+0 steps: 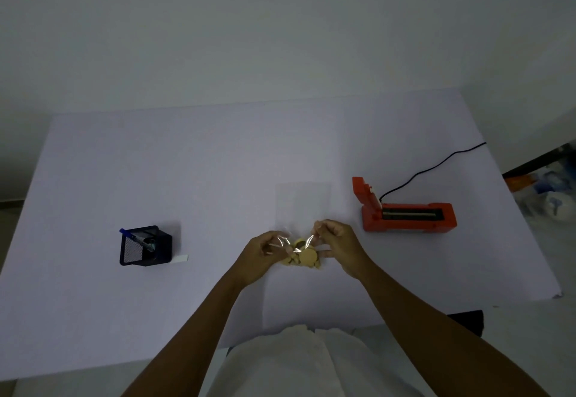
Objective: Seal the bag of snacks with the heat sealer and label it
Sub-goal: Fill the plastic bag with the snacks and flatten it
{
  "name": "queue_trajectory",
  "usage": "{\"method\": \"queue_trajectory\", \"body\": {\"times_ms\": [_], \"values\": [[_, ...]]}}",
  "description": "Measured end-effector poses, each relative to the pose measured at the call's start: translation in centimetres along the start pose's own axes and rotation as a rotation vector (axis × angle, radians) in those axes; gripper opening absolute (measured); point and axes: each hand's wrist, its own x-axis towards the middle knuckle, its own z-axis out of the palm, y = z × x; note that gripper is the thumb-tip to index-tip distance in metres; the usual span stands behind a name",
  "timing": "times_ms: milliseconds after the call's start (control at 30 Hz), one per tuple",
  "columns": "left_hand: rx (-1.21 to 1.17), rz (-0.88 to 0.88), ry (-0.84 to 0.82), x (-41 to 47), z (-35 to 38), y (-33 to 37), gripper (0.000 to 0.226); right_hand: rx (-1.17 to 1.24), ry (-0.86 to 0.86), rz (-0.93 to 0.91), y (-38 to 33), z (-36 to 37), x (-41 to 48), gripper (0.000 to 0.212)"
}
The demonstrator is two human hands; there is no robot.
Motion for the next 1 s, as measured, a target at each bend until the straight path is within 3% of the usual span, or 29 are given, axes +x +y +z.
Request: {"method": "queue_trajectory", "body": {"times_ms": [133, 200, 300, 500, 633, 1000], "values": [[0.02, 0.042, 0.114, 0.3, 0.0, -0.7, 0.008, -0.024, -0.03, -0.015, 0.4, 0.5, 0.2, 0.021], [0.016, 0.025, 0.138, 0.3, -0.1, -0.7, 0.007, -0.004, -0.048, -0.026, 1.1, 0.5, 0.4, 0.009], [0.026, 0.006, 0.142, 0.3, 0.0, -0.7, 0.012, -0.001, -0.129, -0.021, 2.0, 0.7, 0.4, 0.022], [0.002, -0.032, 0.116, 0.3, 0.7, -0.2, 0.013, -0.04, -0.082, -0.048, 2.3, 1.3, 0.6, 0.014], [-0.038, -0.046, 0.098, 0.5, 0.5, -0.6, 0.012, -0.009, -0.045, 0.038, 2.2, 0.8, 0.9, 0.013], [-0.05, -0.294, 0.208, 0.1, 0.4, -2.5, 0.017, 0.019, -0.075, 0.185, 4.3, -0.2, 1.1, 0.019]]}}
